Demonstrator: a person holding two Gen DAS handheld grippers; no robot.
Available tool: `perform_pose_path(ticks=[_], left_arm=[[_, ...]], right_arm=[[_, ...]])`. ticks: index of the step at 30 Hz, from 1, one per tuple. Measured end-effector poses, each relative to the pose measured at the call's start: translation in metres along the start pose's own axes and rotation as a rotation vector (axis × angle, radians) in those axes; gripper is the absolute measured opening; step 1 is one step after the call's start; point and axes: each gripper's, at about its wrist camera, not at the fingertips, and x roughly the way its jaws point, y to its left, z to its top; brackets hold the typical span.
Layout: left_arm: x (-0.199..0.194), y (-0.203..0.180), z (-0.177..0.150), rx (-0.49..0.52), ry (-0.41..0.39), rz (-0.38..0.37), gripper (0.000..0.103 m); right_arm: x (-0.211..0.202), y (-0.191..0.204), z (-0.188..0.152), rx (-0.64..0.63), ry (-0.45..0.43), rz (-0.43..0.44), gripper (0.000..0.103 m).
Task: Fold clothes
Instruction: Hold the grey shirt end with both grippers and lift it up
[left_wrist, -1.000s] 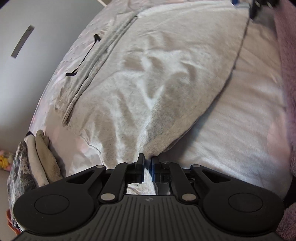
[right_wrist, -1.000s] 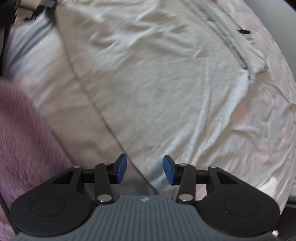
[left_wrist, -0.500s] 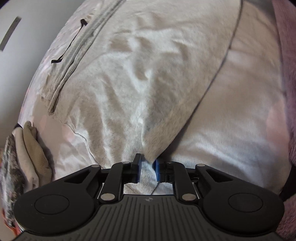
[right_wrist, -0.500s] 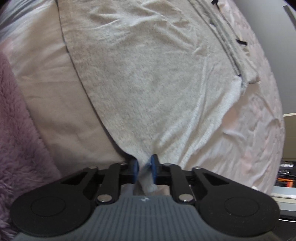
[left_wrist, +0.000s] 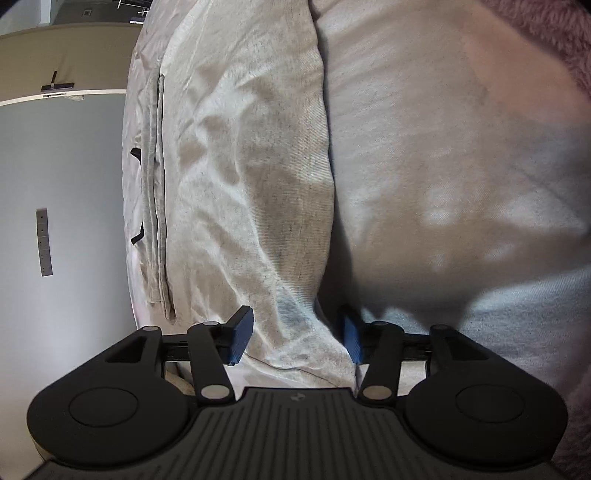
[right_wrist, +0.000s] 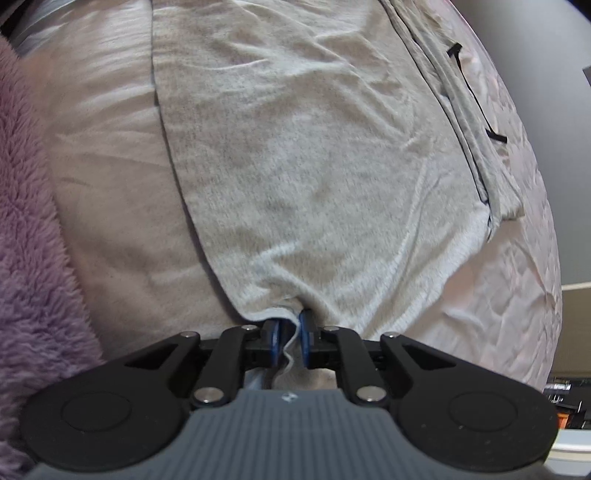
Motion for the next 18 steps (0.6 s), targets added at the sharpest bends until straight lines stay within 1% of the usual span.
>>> perform_pose_path(ticks=[1,4,9,10,11,13,14,15,16,17,18], left_arm=[[0.001,0.0,0.001,0.005,0.001,0.002,0.049],[0.001,-0.002,0.002,0.013,0.003,0.015,0.049],[0.004,-0.005,0.006,0.022,0.017,0.041,0.049],[0.005,-0.003,0.006,0.015,0.02,0.045,0.052],[0.005,-0.002,0.006,0.008,0.022,0.051,0.058],[0.007,0.0,0.007,-0.007,0.026,0.071,0.067],[0.007,0.002,0.007,-0.014,0.028,0.07,0.069],[0.008,0.003,0.008,-0.022,0.03,0.069,0.069],[0.008,0.004,0.008,-0.028,0.032,0.067,0.069],[0.009,0.005,0.008,-0.031,0.031,0.066,0.07],[0.01,0.006,0.009,-0.032,0.03,0.067,0.07]], right_arm=[[0.0,0.0,0.001,0.003,0.0,-0.01,0.019],[0.001,-0.001,-0.002,0.028,-0.006,-0.033,0.024],[-0.002,-0.004,-0.007,0.075,-0.024,-0.025,0.025],[-0.002,-0.004,-0.008,0.077,-0.027,-0.024,0.025],[-0.002,-0.005,-0.008,0.081,-0.027,-0.021,0.025],[-0.001,-0.005,-0.007,0.076,-0.025,-0.021,0.026],[-0.002,-0.003,-0.007,0.066,-0.021,-0.03,0.028],[-0.001,-0.002,-0.005,0.056,-0.015,-0.05,0.035],[0.0,-0.001,-0.004,0.045,-0.009,-0.081,0.054],[0.0,0.0,-0.003,0.034,0.0,-0.145,0.068],[0.002,0.0,-0.001,0.035,0.012,-0.202,0.093]])
